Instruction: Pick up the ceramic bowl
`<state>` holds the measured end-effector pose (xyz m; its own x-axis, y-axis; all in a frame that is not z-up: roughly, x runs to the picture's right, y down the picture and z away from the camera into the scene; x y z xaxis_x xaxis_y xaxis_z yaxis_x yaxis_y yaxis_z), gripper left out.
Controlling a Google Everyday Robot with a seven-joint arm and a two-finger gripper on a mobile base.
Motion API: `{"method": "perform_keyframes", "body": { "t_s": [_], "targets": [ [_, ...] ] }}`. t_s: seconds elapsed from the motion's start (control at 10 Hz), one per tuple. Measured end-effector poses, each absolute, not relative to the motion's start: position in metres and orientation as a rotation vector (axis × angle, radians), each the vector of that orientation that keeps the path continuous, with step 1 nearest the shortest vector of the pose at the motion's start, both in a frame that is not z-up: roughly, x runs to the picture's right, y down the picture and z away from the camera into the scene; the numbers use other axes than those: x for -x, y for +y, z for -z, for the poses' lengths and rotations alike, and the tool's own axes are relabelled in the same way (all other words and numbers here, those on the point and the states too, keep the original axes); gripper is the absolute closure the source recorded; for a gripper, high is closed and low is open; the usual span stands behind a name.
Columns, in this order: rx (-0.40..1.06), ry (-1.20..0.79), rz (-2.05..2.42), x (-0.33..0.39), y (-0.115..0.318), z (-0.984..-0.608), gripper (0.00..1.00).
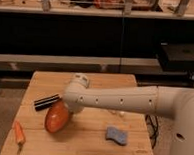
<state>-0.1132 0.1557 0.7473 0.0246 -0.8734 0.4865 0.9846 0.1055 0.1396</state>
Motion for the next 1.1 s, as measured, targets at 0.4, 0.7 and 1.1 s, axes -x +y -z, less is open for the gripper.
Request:
{"method": "perform_keyframes", "body": {
  "t_s": [0.4, 0.7, 1.1],
  "targets": [
    [0.251, -0.508, 1.463, 0.1108, 0.1539, -0.7512, 0.93],
    [0.243, -0.507, 1.473, 0.1137, 0.1541, -0.7488, 0.93],
    [0.231, -0.500, 1.477, 0.1140, 0.1522, -0.7518, 0.93]
  ]
}}
